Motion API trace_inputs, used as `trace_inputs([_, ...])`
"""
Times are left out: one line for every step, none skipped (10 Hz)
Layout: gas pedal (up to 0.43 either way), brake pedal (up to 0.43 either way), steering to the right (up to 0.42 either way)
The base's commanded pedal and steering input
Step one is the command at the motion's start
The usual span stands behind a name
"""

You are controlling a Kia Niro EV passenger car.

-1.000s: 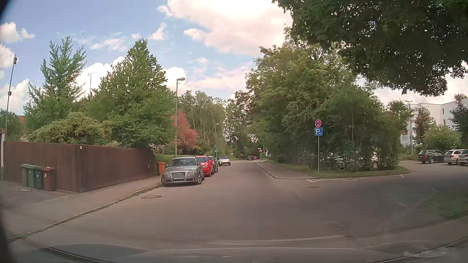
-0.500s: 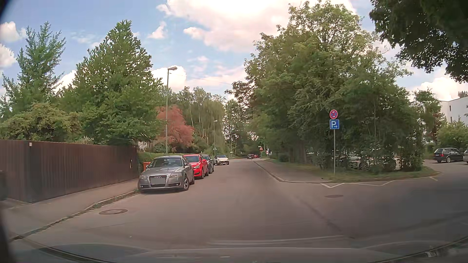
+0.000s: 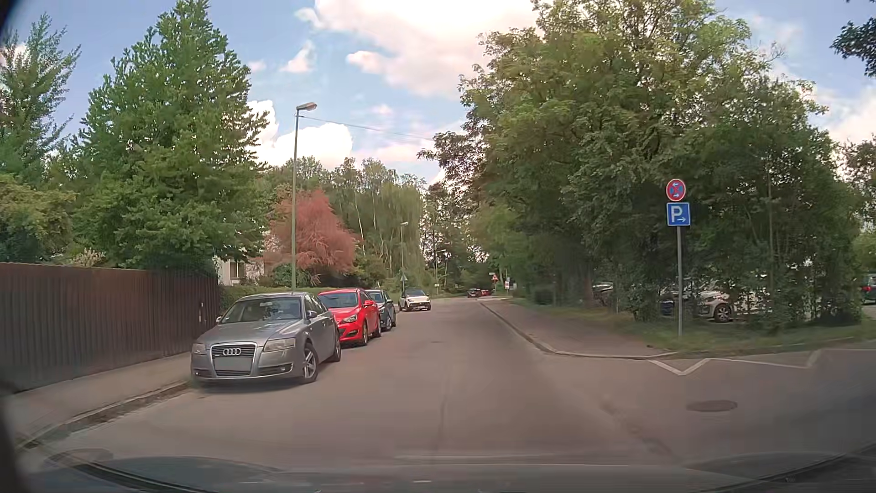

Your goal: Follow the waypoints while adhering to traffic rules and regulations

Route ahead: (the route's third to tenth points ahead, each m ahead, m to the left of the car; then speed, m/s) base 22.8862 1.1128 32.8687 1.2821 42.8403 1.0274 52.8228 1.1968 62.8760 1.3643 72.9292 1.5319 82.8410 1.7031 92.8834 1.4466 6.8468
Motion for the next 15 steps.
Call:
trace_inputs([0.11, 0.018, -0.021])
trace_inputs([0.11, 0.018, -0.02])
trace_inputs([0.11, 0.018, -0.018])
trace_inputs([0.098, 0.018, -0.018])
trace_inputs([0.087, 0.018, -0.013])
trace_inputs([0.087, 0.018, -0.004])
trace_inputs([0.087, 0.018, 0.001])
trace_inputs([0.087, 0.018, 0.001])
trace_inputs([0.079, 0.018, 0.003])
trace_inputs([0.079, 0.018, 0.004])
trace_inputs([0.079, 0.018, 0.006])
trace_inputs([0.079, 0.018, 0.009])
trace_inputs([0.059, 0.018, 0.008])
trace_inputs([0.047, 0.018, 0.004])
trace_inputs([0.047, 0.018, 0.004])
